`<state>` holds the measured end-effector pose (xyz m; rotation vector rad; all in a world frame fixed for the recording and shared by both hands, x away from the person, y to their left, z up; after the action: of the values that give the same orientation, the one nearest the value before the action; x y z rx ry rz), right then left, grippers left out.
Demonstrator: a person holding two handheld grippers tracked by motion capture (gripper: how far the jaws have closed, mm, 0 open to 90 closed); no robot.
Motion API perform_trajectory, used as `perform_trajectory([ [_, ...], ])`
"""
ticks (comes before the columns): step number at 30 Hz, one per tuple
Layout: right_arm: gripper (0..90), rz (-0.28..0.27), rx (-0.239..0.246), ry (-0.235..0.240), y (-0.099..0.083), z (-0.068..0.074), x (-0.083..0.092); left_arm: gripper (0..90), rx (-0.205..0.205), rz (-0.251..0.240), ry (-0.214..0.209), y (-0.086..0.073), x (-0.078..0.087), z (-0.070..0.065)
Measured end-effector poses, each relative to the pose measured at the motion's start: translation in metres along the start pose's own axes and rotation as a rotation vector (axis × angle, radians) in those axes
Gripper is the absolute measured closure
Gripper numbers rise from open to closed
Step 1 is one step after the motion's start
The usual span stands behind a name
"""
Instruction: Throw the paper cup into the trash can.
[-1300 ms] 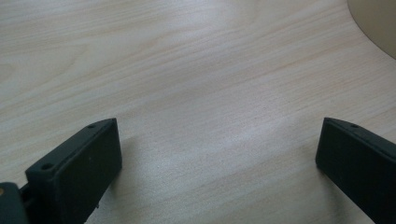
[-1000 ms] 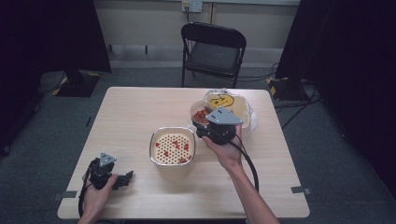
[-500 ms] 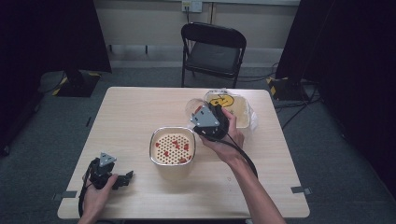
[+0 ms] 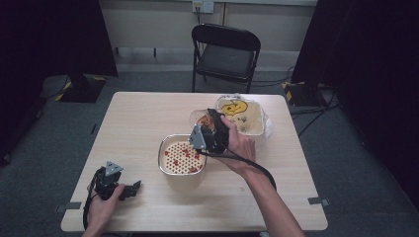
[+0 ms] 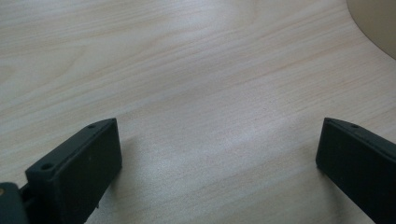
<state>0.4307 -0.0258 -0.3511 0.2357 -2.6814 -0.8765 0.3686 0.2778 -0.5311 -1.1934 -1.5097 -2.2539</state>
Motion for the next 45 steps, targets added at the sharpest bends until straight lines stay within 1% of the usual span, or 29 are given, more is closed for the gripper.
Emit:
perform_trajectory([
  [2,46.7,0.003,0.064,-0.025,0.0,0.005,0.0,0.0,0.0,0.0,0.0,0.0,0.0,0.0],
  [4,46.8,0.004,0.114,-0.038,0.0,0.008,0.001,0.0,0.0,0.0,0.0,0.0,0.0,0.0],
  [7,47.0,0.001,0.16,-0.051,0.0,0.011,0.001,0.0,0.0,0.0,0.0,0.0,0.0,0.0],
  [8,47.0,0.001,0.16,-0.051,0.0,0.011,0.001,0.0,0.0,0.0,0.0,0.0,0.0,0.0],
  [9,47.1,0.003,0.201,-0.065,0.001,0.013,0.001,0.0,0.0,0.0,0.0,0.0,0.0,0.0],
  [13,47.1,0.011,0.278,-0.103,0.001,0.017,0.003,0.0,0.0,0.0,0.0,0.0,0.0,0.0],
  [20,47.9,0.014,0.383,-0.125,0.005,0.024,0.007,0.0,0.0,0.0,0.0,0.0,0.0,0.0],
  [27,48.4,0.017,0.521,-0.163,0.006,0.03,0.006,0.0,-0.001,0.0,0.0,0.0,0.0,0.0],
  [29,48.6,0.016,0.572,-0.183,0.006,0.032,0.005,0.0,0.0,0.0,0.0,0.0,0.0,0.0],
  [31,48.7,0.011,0.606,-0.199,0.006,0.034,0.006,0.0,0.0,0.0,0.0,0.0,0.0,0.0],
  [32,48.8,0.008,0.619,-0.205,0.006,0.034,0.006,0.0,-0.008,0.003,0.001,0.0,0.0,0.001],
  [33,49.0,0.002,0.652,-0.224,0.007,0.034,0.006,0.0,-0.008,0.003,0.002,0.0,0.0,0.001],
  [34,49.1,0.005,0.673,-0.241,0.007,0.034,0.007,0.0,-0.008,0.003,0.001,0.0,0.0,0.001],
  [35,49.1,0.008,0.679,-0.248,0.006,0.034,0.008,0.0,-0.008,0.003,0.001,0.0,0.0,0.001],
  [37,49.3,0.005,0.739,-0.28,0.007,0.035,0.008,0.0,-0.009,0.003,0.002,0.0,0.0,0.001],
  [38,49.3,0.008,0.753,-0.283,0.007,0.035,0.008,0.0,-0.008,0.003,0.001,0.0,0.0,0.001],
  [40,49.6,0.004,0.802,-0.313,0.007,0.035,0.008,0.0,-0.008,0.003,0.001,0.0,0.0,0.001],
  [42,49.6,-0.002,0.836,-0.327,0.007,0.036,0.009,0.0,-0.008,0.003,0.002,0.0,0.0,0.001],
  [43,49.7,-0.011,0.877,-0.339,0.007,0.036,0.009,0.0,-0.008,0.003,0.002,0.0,0.0,0.001],
  [45,49.7,-0.009,0.922,-0.351,0.006,0.039,0.01,0.0,-0.008,0.003,0.001,0.0,0.0,0.001],
])
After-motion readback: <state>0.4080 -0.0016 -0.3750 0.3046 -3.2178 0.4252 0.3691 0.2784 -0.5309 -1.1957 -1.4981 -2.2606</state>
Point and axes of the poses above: each handheld gripper's, and its own axes: x roughly backward along the jaws, y roughly out of its top, z roughly to its left, the point moved 4 cm from there along -x, roughly forward along the jaws, and after that the axes turned 14 degrees about -x, right-handed, at the moved point
